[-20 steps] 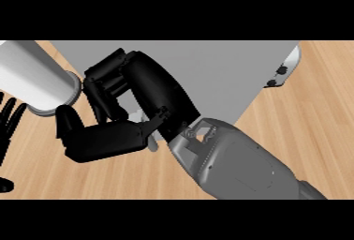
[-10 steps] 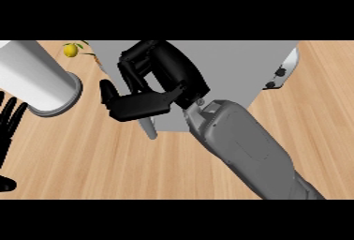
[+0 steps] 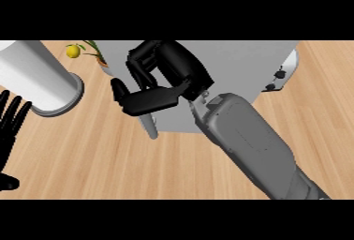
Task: Pick up the wine, place it into the cabinet and close the cabinet
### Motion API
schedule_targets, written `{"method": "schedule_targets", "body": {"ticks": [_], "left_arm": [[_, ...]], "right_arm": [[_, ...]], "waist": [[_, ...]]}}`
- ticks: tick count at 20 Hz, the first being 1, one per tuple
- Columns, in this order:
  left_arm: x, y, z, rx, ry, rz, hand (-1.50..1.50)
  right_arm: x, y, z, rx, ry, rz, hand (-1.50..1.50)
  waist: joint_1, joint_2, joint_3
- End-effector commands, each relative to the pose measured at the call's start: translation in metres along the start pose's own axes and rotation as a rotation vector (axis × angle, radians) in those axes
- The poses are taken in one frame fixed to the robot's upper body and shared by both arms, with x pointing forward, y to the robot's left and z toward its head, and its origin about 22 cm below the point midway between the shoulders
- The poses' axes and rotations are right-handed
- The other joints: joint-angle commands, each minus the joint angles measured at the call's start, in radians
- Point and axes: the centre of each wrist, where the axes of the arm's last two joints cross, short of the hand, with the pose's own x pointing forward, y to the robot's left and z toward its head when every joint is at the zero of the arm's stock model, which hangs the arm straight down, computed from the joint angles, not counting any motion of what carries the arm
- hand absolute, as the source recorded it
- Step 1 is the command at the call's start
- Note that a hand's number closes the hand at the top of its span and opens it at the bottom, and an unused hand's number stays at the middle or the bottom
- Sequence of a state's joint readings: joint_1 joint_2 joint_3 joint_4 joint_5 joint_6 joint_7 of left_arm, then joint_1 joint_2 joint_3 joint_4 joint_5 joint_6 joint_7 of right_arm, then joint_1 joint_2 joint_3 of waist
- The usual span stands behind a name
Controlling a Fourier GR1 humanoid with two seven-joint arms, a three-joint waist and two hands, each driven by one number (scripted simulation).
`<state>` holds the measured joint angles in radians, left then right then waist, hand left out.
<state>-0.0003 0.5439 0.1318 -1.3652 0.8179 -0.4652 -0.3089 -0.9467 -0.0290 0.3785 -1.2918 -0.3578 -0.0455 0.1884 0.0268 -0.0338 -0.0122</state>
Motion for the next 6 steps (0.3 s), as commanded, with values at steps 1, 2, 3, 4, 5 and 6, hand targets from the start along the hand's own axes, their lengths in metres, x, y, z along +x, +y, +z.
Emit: {"method": "schedule_targets", "body": {"ticks": [1, 2, 3, 4, 5, 6], "left_arm": [[0.0, -0.008, -0.005, -0.02, -0.001, -0.001, -1.5], [0.006, 0.003, -0.011, -0.007, -0.014, 0.004, -1.5], [-0.011, -0.015, -0.009, -0.031, -0.015, 0.007, -1.5], [-0.005, -0.008, -0.008, -0.033, -0.002, 0.009, -1.5], [0.0, 0.0, -0.006, -0.022, 0.007, 0.003, -1.5], [-0.002, -0.006, -0.011, -0.027, -0.001, 0.006, -1.5]], "right_arm": [[-0.022, -0.061, 0.005, -0.2, 0.07, 0.036, 1.5], [-0.021, -0.063, 0.008, -0.193, 0.08, 0.046, 1.5], [-0.032, -0.061, 0.009, -0.176, 0.078, 0.044, 1.5], [-0.028, -0.073, 0.014, -0.185, 0.072, 0.042, 1.5], [-0.014, -0.062, 0.003, -0.188, 0.084, 0.049, 1.5], [-0.019, -0.067, 0.005, -0.183, 0.079, 0.033, 1.5]], "waist": [[-0.001, 0.044, 0.012], [-0.017, 0.045, 0.011], [-0.008, 0.046, 0.012], [-0.01, 0.047, 0.012], [-0.014, 0.041, 0.011], [-0.008, 0.044, 0.012]]}}
